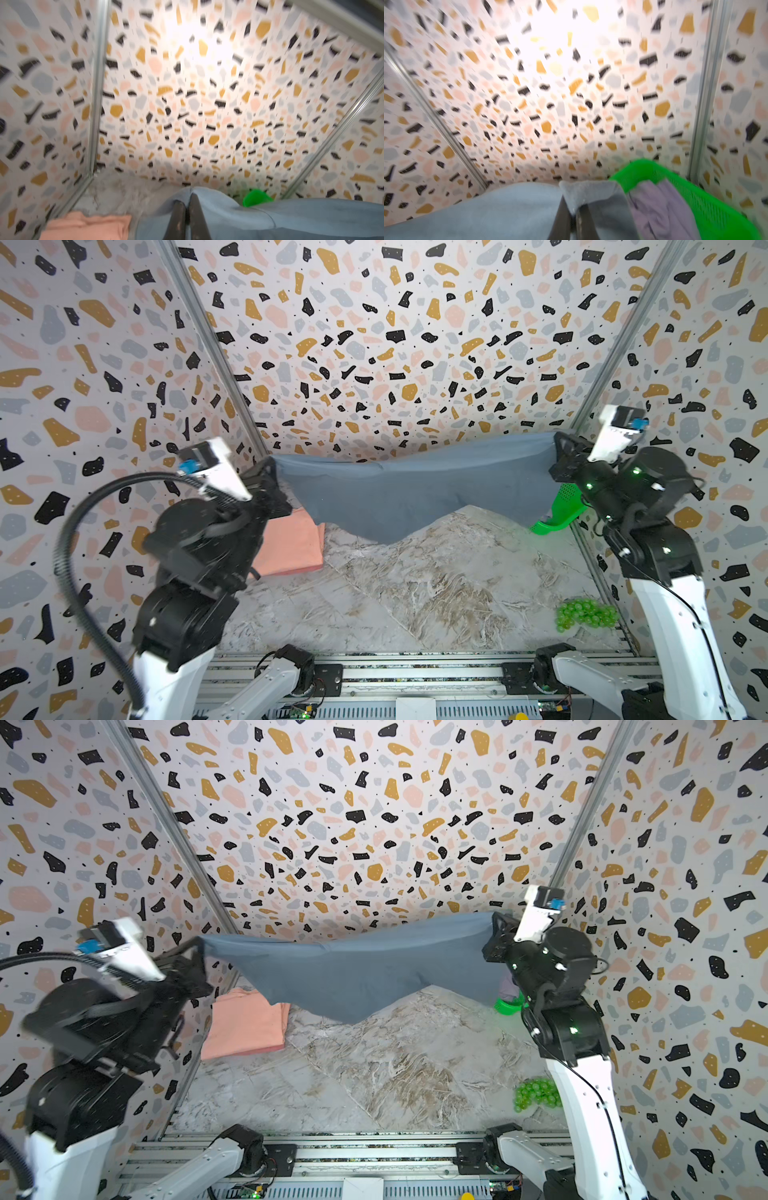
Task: Fold and stack the t-shirts
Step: 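Lift the grey t-shirt hem high with both grippers, shaking it out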
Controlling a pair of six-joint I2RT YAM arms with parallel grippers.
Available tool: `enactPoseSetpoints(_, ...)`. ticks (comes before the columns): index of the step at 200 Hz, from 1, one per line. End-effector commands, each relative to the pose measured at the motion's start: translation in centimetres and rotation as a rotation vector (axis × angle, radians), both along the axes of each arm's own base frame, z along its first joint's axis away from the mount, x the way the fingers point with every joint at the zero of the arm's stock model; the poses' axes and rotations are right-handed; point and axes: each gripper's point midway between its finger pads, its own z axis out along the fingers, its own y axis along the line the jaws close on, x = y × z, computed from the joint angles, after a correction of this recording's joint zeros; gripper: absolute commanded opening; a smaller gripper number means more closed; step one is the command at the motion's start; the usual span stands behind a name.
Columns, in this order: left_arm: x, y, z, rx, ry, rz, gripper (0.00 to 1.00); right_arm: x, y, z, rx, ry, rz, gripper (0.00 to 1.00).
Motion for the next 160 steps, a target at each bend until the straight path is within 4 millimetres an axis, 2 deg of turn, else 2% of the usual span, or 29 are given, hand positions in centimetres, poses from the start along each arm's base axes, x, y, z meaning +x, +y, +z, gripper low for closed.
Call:
enactPoseSetpoints(1, -4.3, 3.1, 6.0, 0.039, -0.217, 0.121, 0.0, -2.0, 0.0, 4.3, -0.064, -0.139, 0.013, 0.0)
enactPoseSetpoints(17, -4.5, 3.1, 6.9, 0.045, -0.259, 0.134, 0.0, -2.4, 0.1, 5.9, -0.07, -0.193, 0.014, 0.0)
enactPoseSetpoints(34, -2.4, 2.2, 6.3, 0.063, -0.24, 0.127, 0.0, -1.6, -0.4, 6.0, -0.07, -0.201, -0.021, 0.0)
enactPoseSetpoints(56, 1.2, 0.6, 5.0, 0.088, -0.209, 0.111, 0.0, 0.0, -0.2, 5.0, -0.061, -0.203, -0.03, 0.0)
enactPoseSetpoints(73, 4.3, -0.4, 4.1, 0.115, -0.186, 0.127, 0.0, 2.4, 0.8, 3.5, -0.065, -0.176, -0.001, 0.0)
enactPoseSetpoints(98, 9.4, -1.4, 3.3, 0.162, -0.161, 0.192, 0.0, 7.4, 2.6, 0.9, -0.072, -0.124, 0.038, 0.0)
enactPoseSetpoints(122, 15.2, -2.6, 2.7, 0.179, -0.155, 0.178, 0.0, 11.4, 4.0, 0.3, -0.071, -0.135, 0.064, 0.0)
enactPoseSetpoints(135, 18.0, -2.3, 3.5, 0.164, -0.163, 0.163, 0.0, 13.0, 4.4, 1.0, -0.078, -0.151, 0.065, 0.0)
enactPoseSetpoints(143, 19.1, -2.0, 4.7, 0.155, -0.179, 0.152, 0.0, 13.7, 4.5, 1.9, -0.092, -0.169, 0.063, 0.0)
enactPoseSetpoints(160, 19.1, -1.0, 8.7, 0.167, -0.227, 0.184, 0.0, 13.4, 4.4, 5.4, -0.145, -0.239, 0.045, 0.0)
